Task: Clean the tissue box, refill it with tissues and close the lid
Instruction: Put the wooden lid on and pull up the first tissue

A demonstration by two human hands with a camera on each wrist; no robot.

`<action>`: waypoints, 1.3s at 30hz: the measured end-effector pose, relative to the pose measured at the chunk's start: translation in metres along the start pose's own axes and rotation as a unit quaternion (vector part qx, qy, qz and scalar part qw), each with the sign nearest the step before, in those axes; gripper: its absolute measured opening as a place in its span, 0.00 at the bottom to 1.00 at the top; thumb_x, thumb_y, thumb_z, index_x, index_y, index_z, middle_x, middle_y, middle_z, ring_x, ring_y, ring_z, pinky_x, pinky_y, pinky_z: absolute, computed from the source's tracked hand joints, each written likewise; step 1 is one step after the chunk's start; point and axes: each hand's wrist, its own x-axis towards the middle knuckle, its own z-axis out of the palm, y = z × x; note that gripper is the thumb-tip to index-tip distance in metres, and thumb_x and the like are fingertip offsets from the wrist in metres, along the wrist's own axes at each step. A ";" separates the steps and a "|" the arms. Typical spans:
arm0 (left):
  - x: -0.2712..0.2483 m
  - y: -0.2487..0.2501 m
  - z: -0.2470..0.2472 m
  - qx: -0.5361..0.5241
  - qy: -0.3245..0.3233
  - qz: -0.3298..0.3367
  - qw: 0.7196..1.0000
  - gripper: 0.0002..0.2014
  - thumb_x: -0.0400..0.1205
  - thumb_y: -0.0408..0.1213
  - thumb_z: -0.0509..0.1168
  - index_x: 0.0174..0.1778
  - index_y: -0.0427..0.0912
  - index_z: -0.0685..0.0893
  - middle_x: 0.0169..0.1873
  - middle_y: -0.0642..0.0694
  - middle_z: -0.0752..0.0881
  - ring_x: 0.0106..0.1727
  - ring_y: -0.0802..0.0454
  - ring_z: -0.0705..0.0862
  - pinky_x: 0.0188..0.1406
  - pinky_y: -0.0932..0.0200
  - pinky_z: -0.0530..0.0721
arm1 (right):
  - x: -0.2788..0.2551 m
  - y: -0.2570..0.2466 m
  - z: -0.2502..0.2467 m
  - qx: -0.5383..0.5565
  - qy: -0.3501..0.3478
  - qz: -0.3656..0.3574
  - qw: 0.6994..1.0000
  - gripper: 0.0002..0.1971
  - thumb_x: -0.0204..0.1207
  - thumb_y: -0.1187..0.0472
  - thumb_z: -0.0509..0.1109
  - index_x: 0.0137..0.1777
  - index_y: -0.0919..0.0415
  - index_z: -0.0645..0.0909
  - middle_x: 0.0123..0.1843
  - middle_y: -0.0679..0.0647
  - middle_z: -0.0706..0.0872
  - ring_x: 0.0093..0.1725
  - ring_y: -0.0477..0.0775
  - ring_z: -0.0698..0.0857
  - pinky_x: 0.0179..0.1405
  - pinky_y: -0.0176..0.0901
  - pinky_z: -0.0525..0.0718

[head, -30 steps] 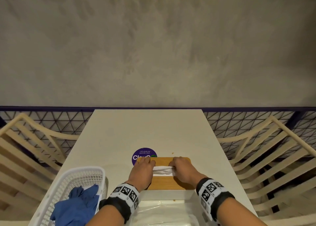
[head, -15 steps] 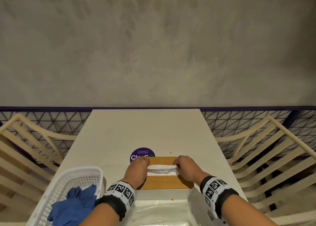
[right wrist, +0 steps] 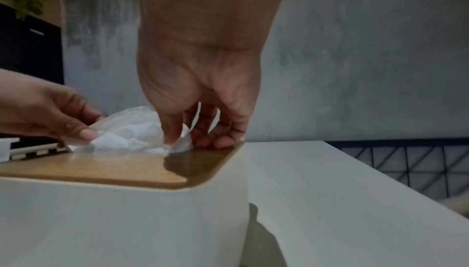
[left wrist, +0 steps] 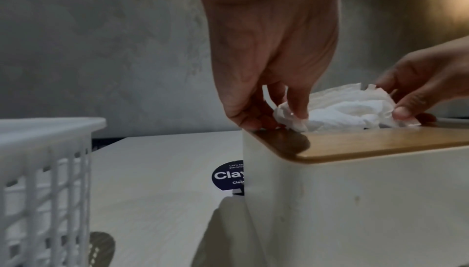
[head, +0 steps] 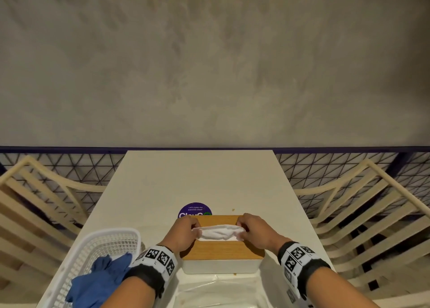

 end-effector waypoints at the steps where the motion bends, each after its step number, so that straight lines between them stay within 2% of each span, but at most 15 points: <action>1: 0.001 0.000 -0.001 -0.016 0.008 -0.005 1.000 0.07 0.81 0.35 0.63 0.37 0.47 0.80 0.37 0.50 0.79 0.41 0.53 0.77 0.32 0.71 0.68 | 0.000 0.002 0.000 0.003 0.009 0.003 1.000 0.03 0.77 0.64 0.67 0.42 0.59 0.77 0.44 0.52 0.77 0.45 0.56 0.78 0.35 0.38 0.68; 5: 0.003 0.000 0.000 -0.056 0.014 -0.013 0.998 0.13 0.83 0.33 0.59 0.33 0.49 0.77 0.31 0.57 0.78 0.38 0.56 0.76 0.30 0.76 0.68 | 0.003 0.007 -0.001 0.060 0.006 0.010 0.998 0.12 0.80 0.70 0.60 0.35 0.61 0.78 0.40 0.56 0.78 0.40 0.53 0.75 0.32 0.30 0.67; 9: 0.002 0.001 0.001 -0.057 0.006 0.001 0.998 0.10 0.85 0.35 0.55 0.37 0.44 0.76 0.32 0.51 0.78 0.40 0.49 0.77 0.33 0.67 0.68 | 0.004 0.009 0.000 0.013 -0.004 -0.014 1.000 0.18 0.81 0.70 0.58 0.30 0.55 0.68 0.37 0.57 0.76 0.38 0.53 0.73 0.32 0.42 0.64; 12: 0.000 0.001 0.000 -0.043 0.011 0.005 0.999 0.09 0.84 0.35 0.56 0.40 0.46 0.77 0.37 0.47 0.81 0.41 0.50 0.78 0.33 0.65 0.70 | 0.004 0.007 0.002 -0.018 -0.011 -0.028 0.999 0.17 0.81 0.69 0.57 0.31 0.54 0.67 0.36 0.52 0.75 0.40 0.52 0.72 0.34 0.41 0.62; 15: -0.001 0.003 0.001 -0.019 0.007 0.010 1.000 0.09 0.84 0.35 0.55 0.43 0.46 0.80 0.41 0.45 0.83 0.43 0.50 0.78 0.40 0.60 0.72 | 0.006 0.006 0.004 -0.012 -0.012 -0.025 1.000 0.22 0.84 0.64 0.57 0.28 0.48 0.62 0.31 0.44 0.69 0.40 0.52 0.72 0.35 0.41 0.63; 17: 0.000 0.005 0.000 -0.002 0.004 0.016 1.000 0.09 0.84 0.36 0.55 0.41 0.47 0.78 0.40 0.47 0.82 0.43 0.50 0.78 0.41 0.60 0.71 | 0.007 0.005 0.004 0.015 -0.015 -0.005 1.000 0.20 0.84 0.58 0.58 0.28 0.49 0.64 0.31 0.46 0.71 0.39 0.53 0.73 0.36 0.41 0.65; 20: 0.000 0.009 -0.002 0.022 -0.005 0.018 1.000 0.11 0.85 0.39 0.54 0.37 0.47 0.75 0.37 0.48 0.80 0.41 0.50 0.77 0.40 0.59 0.69 | 0.008 0.005 0.005 0.009 -0.002 0.018 1.000 0.17 0.84 0.54 0.59 0.33 0.57 0.71 0.35 0.53 0.76 0.39 0.53 0.74 0.36 0.41 0.66; 22: 0.002 0.009 -0.003 0.029 -0.012 0.011 0.999 0.11 0.85 0.40 0.54 0.37 0.47 0.75 0.37 0.48 0.80 0.42 0.48 0.78 0.42 0.59 0.69 | 0.008 0.004 0.008 -0.004 0.003 0.028 1.000 0.16 0.83 0.54 0.60 0.33 0.58 0.72 0.33 0.51 0.75 0.39 0.53 0.74 0.35 0.42 0.66; 24: 0.004 0.008 -0.004 0.024 -0.019 0.000 1.000 0.10 0.85 0.41 0.55 0.38 0.46 0.76 0.38 0.47 0.82 0.44 0.46 0.80 0.41 0.58 0.71 | 0.009 0.004 0.008 0.017 0.003 0.037 0.999 0.18 0.81 0.54 0.63 0.29 0.52 0.69 0.30 0.46 0.73 0.39 0.53 0.75 0.31 0.43 0.66; 26: 0.004 0.008 -0.006 -0.008 -0.024 -0.012 1.000 0.08 0.82 0.42 0.60 0.37 0.50 0.75 0.36 0.50 0.82 0.42 0.49 0.80 0.38 0.60 0.73 | 0.007 0.005 0.004 0.051 0.005 0.025 0.998 0.16 0.77 0.53 0.69 0.29 0.48 0.69 0.34 0.48 0.75 0.40 0.53 0.75 0.29 0.36 0.66; 28: 0.002 0.008 -0.010 -0.046 -0.031 -0.025 0.998 0.08 0.74 0.42 0.70 0.39 0.50 0.76 0.36 0.53 0.80 0.40 0.53 0.78 0.36 0.63 0.73 | 0.002 0.007 0.000 0.062 0.008 0.011 0.998 0.09 0.72 0.53 0.74 0.39 0.51 0.76 0.42 0.50 0.75 0.44 0.51 0.75 0.33 0.29 0.66; 30: 0.000 0.004 -0.014 -0.046 -0.041 -0.035 0.997 0.14 0.68 0.40 0.76 0.41 0.49 0.77 0.40 0.51 0.81 0.43 0.53 0.78 0.36 0.66 0.73 | -0.001 0.011 -0.002 0.067 0.010 0.023 0.997 0.11 0.70 0.55 0.77 0.46 0.54 0.77 0.47 0.51 0.75 0.47 0.49 0.75 0.36 0.26 0.67; 33: 0.000 -0.003 -0.017 -0.011 -0.030 -0.031 0.999 0.09 0.72 0.35 0.73 0.37 0.50 0.78 0.39 0.50 0.81 0.45 0.52 0.79 0.34 0.71 0.70 | -0.001 0.015 -0.004 0.079 -0.002 0.051 0.996 0.11 0.69 0.59 0.78 0.44 0.55 0.77 0.47 0.51 0.76 0.47 0.50 0.75 0.36 0.26 0.68; 36: 0.001 -0.005 -0.019 -0.021 -0.015 -0.030 0.999 0.14 0.75 0.32 0.69 0.28 0.53 0.75 0.31 0.55 0.77 0.38 0.56 0.77 0.30 0.73 0.67 | 0.001 0.019 -0.009 0.135 -0.028 0.052 0.989 0.13 0.66 0.67 0.79 0.37 0.51 0.78 0.41 0.48 0.79 0.42 0.46 0.77 0.31 0.25 0.70; 39: 0.003 -0.005 -0.019 -0.054 -0.018 -0.040 0.998 0.16 0.73 0.31 0.70 0.26 0.51 0.73 0.29 0.55 0.77 0.33 0.60 0.74 0.29 0.70 0.67 | 0.000 0.022 -0.013 0.204 -0.026 0.045 0.978 0.15 0.67 0.72 0.77 0.35 0.51 0.78 0.33 0.43 0.78 0.34 0.39 0.74 0.28 0.21 0.69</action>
